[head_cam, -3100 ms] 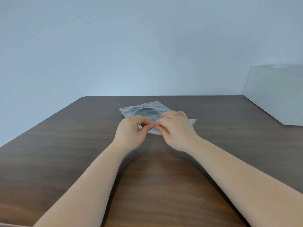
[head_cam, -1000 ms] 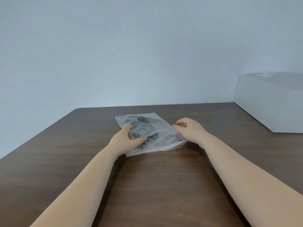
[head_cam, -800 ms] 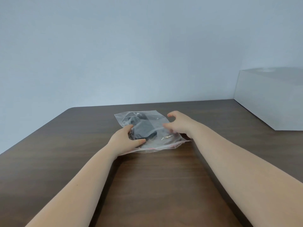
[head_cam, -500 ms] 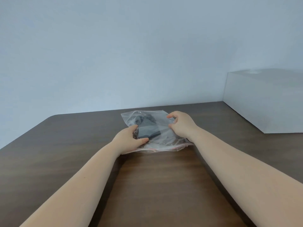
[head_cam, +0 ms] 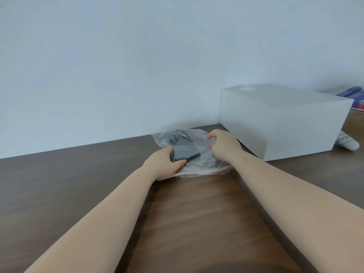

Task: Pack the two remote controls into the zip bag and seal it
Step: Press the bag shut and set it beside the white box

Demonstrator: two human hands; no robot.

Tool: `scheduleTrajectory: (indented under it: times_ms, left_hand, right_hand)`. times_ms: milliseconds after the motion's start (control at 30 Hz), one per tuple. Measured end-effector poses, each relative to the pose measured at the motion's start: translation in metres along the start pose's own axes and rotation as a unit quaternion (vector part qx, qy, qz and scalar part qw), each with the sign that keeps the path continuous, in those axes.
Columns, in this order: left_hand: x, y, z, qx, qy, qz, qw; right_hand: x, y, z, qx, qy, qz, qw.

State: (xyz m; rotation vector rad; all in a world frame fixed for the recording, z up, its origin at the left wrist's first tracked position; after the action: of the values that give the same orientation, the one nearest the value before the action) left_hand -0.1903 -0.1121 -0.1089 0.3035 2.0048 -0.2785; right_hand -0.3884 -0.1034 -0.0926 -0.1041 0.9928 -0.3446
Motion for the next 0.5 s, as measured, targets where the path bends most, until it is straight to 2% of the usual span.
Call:
scheduleTrajectory:
  times_ms: [333,500]
  left_hand:
    - [0.031,-0.056,-0.047,0.032,-0.006,-0.016,0.999]
    - [0.037,-0.067,-0.054,0.023,-0.025,-0.036,0.999]
  right_hand:
    - [-0.026,-0.021,-0.031,0.013,0.12,-0.09,0.989]
    - [-0.024,-0.026,-0.027,0.001,0.184,-0.102,0.978]
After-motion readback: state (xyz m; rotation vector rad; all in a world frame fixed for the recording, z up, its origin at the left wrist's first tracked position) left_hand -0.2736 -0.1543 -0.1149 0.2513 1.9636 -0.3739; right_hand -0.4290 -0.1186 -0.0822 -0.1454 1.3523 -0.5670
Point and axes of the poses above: each hand's wrist, its own y-axis away from the middle knuckle, its own x-axis out of the palm, z = x × y, the point moved 5 cm from there along -y, towards the middle knuckle
